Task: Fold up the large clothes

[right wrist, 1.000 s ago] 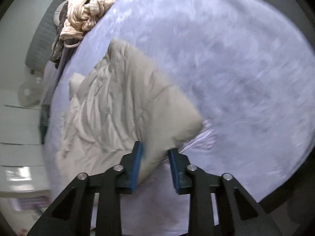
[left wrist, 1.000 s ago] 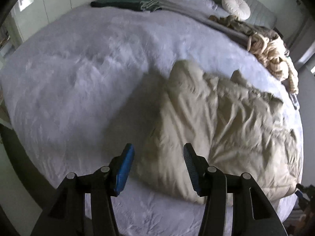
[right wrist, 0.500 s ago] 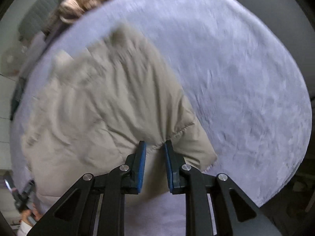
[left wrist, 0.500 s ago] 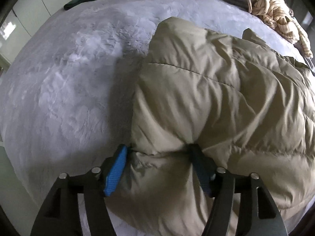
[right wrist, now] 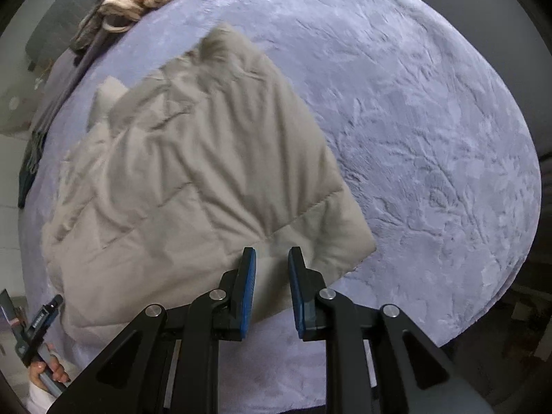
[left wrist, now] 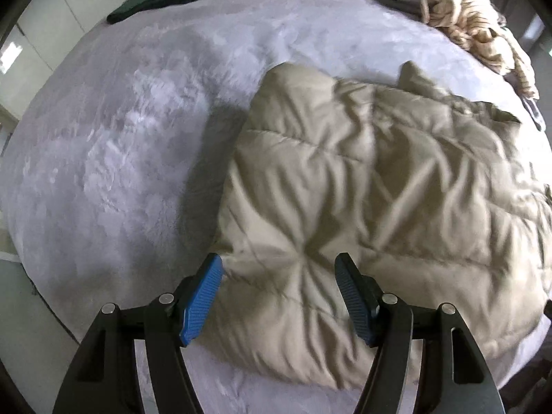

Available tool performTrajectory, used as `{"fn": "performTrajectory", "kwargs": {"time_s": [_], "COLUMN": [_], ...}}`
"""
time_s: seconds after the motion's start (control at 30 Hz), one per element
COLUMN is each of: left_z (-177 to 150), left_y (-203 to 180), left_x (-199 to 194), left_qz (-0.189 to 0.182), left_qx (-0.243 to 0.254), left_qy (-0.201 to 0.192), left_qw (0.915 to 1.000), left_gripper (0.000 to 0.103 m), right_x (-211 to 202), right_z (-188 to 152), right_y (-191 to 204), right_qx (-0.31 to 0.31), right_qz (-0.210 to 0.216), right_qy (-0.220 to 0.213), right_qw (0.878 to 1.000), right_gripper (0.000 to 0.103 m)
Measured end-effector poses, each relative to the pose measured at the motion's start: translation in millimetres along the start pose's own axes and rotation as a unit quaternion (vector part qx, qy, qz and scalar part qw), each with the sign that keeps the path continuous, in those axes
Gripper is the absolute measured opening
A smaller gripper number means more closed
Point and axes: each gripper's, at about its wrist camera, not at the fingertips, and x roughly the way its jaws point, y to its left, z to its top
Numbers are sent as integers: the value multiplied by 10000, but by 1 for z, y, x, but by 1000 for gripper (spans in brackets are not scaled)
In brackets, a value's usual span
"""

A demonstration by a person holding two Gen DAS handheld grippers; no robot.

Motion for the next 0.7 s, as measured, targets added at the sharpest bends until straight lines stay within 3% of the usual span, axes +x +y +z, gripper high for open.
{"fn": "performTrajectory", "kwargs": {"time_s": [0.03, 0.07, 0.1, 0.3, 0.37, 0.43, 0.57, 0.7], "left_z": [-2, -1, -3, -11, -12, -16, -23, -34], "left_y": [-2, -2, -6, -30, -34, -37, -42, -44], "left_x": [-5, -8, -15, -42, -47, -52, -59, -64], "left_qz": [-12, -23, 4, -13, 9, 12, 18, -36], "left_qx": [39, 71, 100, 422, 460, 462, 492, 459], "left_qy": [-37, -67, -162, -359, -375, -372, -373, -298], "left_qw": [10000, 9999, 9998, 9985, 9982, 9982, 9981, 9985], "left_gripper": [76, 98, 103, 103, 103, 103, 103, 103], "right_x": [-3, -6, -8, -15, -19, -24, -33, -39], "right_z": [0, -1, 0, -11, -13, -15, -19, -24], "right_y": [4, 8, 8, 37, 43, 49, 61, 74], "right_qx": [-73, -140, -195, -556, -696, -849, -1155, -1382], "right_qz": [-16, -20, -18, -30, -62, -133, -196, -179], "right_qy": [-13, -22, -20, -83, -111, -180, -332, -378], "right_qw": [10000, 9999, 9998, 9984, 9975, 9961, 9926, 9895], "right_gripper": [21, 21, 21, 22, 28, 44, 50, 67]}}
